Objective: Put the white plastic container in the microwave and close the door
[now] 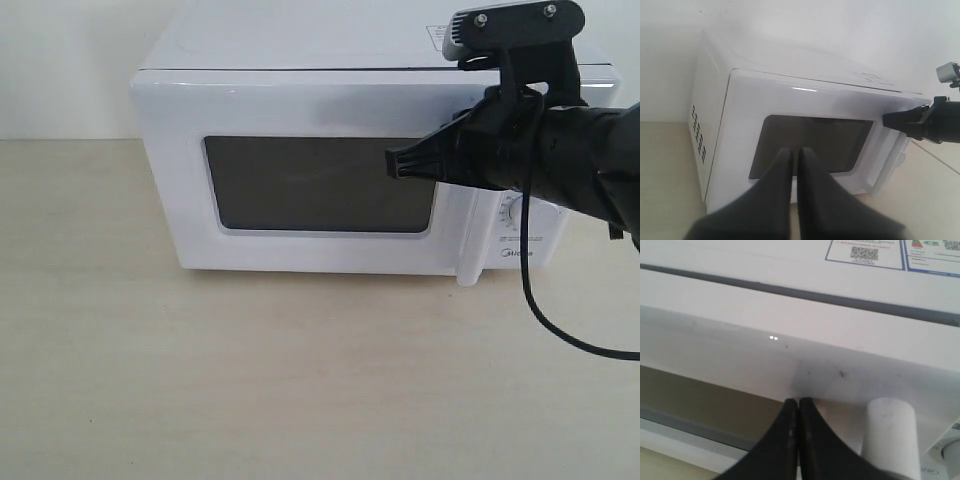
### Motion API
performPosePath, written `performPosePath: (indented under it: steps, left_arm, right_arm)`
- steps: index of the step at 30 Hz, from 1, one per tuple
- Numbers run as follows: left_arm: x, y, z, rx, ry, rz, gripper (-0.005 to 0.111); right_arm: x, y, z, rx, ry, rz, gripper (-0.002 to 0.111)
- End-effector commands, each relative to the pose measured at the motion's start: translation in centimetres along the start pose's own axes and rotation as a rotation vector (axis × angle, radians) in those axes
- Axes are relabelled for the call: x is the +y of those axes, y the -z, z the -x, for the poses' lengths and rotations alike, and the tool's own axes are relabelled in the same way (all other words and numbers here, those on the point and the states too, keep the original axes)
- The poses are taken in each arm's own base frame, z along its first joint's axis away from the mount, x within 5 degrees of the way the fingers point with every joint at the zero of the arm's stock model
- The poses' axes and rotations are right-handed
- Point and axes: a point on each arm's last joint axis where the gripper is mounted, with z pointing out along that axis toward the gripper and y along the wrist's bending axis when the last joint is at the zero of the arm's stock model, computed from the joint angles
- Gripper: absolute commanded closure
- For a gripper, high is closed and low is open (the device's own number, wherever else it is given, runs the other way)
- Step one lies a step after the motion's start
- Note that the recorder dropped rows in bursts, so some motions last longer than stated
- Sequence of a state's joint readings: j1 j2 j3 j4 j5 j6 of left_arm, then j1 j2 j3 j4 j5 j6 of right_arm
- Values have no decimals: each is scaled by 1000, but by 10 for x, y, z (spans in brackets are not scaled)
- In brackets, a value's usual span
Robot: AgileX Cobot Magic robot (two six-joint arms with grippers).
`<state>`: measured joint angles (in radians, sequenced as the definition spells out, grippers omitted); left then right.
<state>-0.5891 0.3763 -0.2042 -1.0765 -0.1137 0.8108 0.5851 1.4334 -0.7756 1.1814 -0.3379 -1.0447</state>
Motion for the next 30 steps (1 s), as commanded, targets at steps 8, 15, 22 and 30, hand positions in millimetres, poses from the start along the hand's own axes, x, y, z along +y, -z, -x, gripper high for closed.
performPosePath:
  steps: [8, 15, 22, 30]
  left_arm:
    - [0, 1, -2, 5, 4, -7, 102]
    - [0, 1, -2, 5, 4, -7, 102]
    - [0, 1, -2, 5, 4, -7, 102]
    - [1, 1, 0, -10, 4, 10, 102]
  right_arm:
    - [-10, -2, 13, -67, 2, -83, 109]
    - [-6, -3, 26, -88, -22, -48, 109]
    - [-2, 6, 32, -104, 25, -25, 109]
    - [10, 57, 36, -141, -33, 72, 109]
